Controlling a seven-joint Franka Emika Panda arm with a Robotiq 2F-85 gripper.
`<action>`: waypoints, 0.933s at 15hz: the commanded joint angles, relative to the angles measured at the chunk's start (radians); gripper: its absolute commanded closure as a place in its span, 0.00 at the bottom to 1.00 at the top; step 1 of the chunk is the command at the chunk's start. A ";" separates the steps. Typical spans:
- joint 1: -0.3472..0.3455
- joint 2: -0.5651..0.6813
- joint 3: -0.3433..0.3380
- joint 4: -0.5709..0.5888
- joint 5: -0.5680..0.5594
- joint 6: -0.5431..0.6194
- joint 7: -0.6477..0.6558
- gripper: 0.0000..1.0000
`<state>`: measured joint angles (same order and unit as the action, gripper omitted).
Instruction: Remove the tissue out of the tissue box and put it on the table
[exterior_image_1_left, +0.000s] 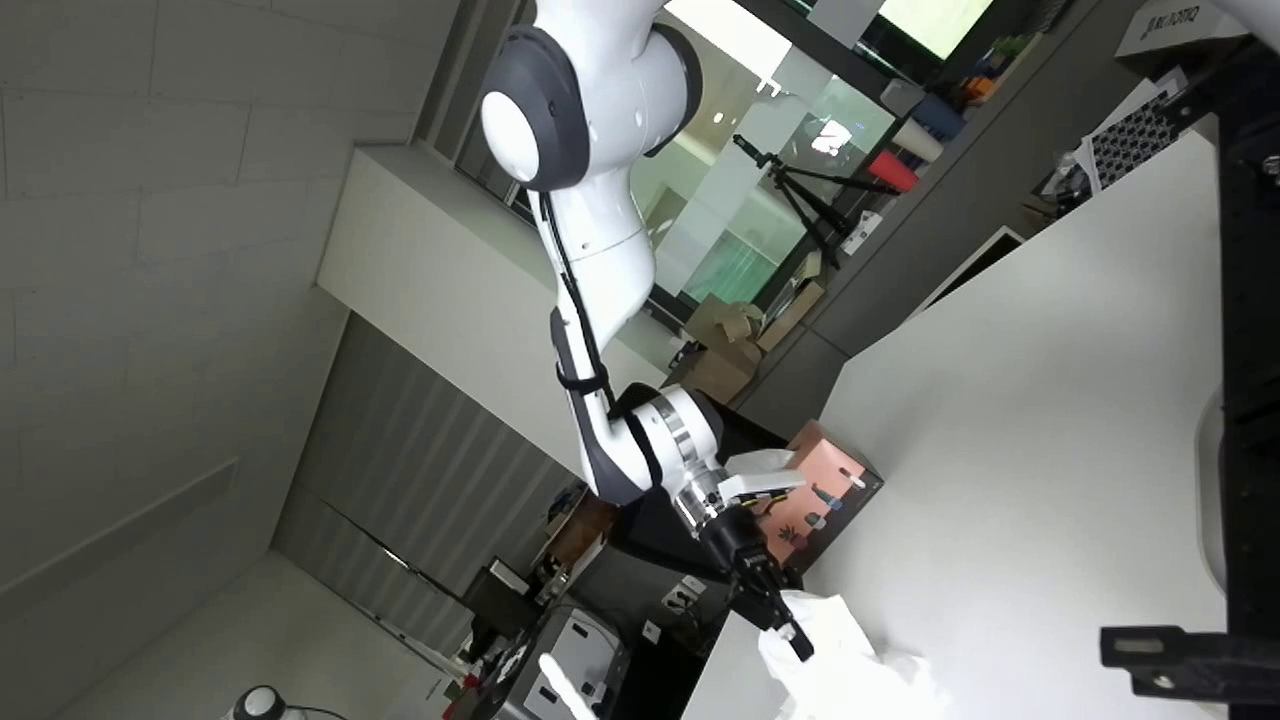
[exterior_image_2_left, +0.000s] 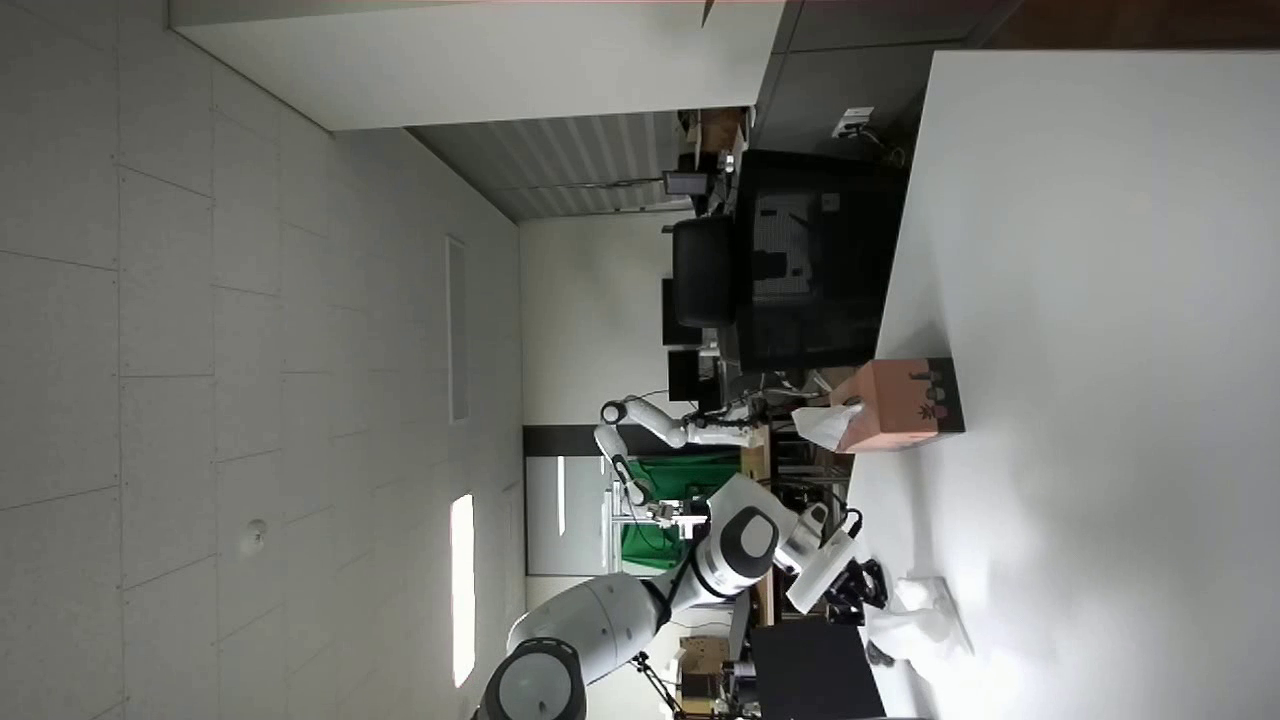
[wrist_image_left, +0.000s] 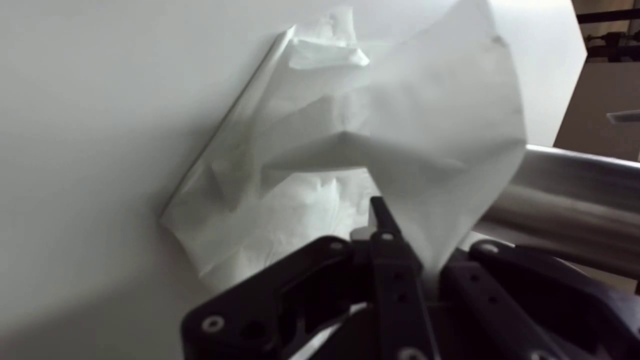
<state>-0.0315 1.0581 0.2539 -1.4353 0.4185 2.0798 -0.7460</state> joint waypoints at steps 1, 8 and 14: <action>0.014 0.037 -0.001 0.047 -0.048 0.024 0.058 1.00; 0.003 -0.012 0.027 -0.001 -0.081 0.158 0.009 0.54; -0.007 -0.060 0.067 -0.050 -0.121 0.393 -0.039 0.12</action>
<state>-0.0218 1.0432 0.2995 -1.4347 0.3268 2.4029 -0.7775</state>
